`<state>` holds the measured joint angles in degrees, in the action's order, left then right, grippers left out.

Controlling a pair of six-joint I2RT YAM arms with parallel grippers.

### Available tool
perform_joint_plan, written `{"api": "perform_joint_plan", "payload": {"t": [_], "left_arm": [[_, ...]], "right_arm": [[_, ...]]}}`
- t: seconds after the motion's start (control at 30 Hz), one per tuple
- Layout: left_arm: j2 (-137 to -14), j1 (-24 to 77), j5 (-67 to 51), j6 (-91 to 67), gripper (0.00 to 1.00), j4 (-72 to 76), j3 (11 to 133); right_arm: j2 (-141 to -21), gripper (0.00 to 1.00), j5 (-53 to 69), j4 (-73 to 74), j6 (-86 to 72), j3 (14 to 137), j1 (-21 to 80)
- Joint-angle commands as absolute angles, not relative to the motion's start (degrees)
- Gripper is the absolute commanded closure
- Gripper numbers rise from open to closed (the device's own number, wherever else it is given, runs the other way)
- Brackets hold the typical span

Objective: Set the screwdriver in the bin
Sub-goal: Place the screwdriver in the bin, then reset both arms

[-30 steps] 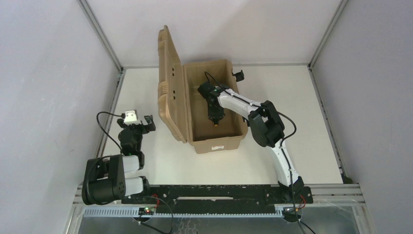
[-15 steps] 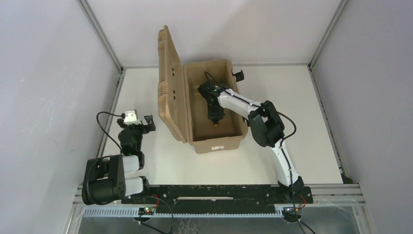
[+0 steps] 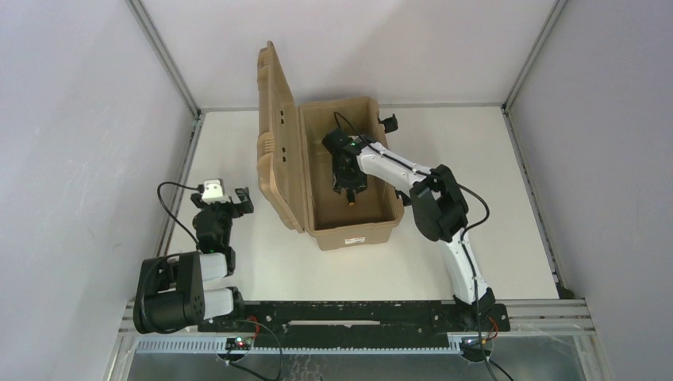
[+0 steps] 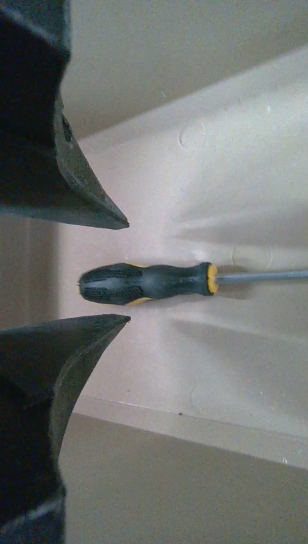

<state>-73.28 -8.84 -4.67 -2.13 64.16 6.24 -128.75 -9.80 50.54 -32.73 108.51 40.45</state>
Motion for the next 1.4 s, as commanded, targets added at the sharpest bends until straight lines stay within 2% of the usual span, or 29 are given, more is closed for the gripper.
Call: {"api": "perform_joint_plan", "payload": {"t": [0.0, 0.47, 0.53, 0.63, 1.0, 1.37], "left_arm": [[-72.33, -8.52, -4.37, -2.13, 0.0, 66.09, 8.46], [-72.33, -8.48, -4.39, -2.12, 0.0, 66.05, 8.44], [-72.33, -8.46, -4.39, -2.11, 0.0, 66.06, 8.45], [-72.33, -8.53, -4.39, -2.16, 0.0, 66.08, 8.46], [-72.33, -8.51, -4.39, -2.17, 0.0, 66.07, 8.44], [-72.33, -8.48, -4.39, -2.17, 0.0, 66.09, 8.49]], "right_arm": [[-121.05, 0.4, -9.93, 50.86, -31.34, 110.4, 41.18], [-109.18, 0.17, -11.52, 53.02, -27.49, 112.7, 42.0], [-107.89, 0.13, -12.26, 53.17, -26.82, 112.94, 42.01], [-106.13, 0.01, -13.86, 53.94, -25.87, 113.8, 42.01], [-96.36, 0.0, -21.28, 55.42, -21.46, 111.08, 38.95], [-78.95, 0.0, -19.0, 46.04, -17.85, 91.99, 25.9]]}}
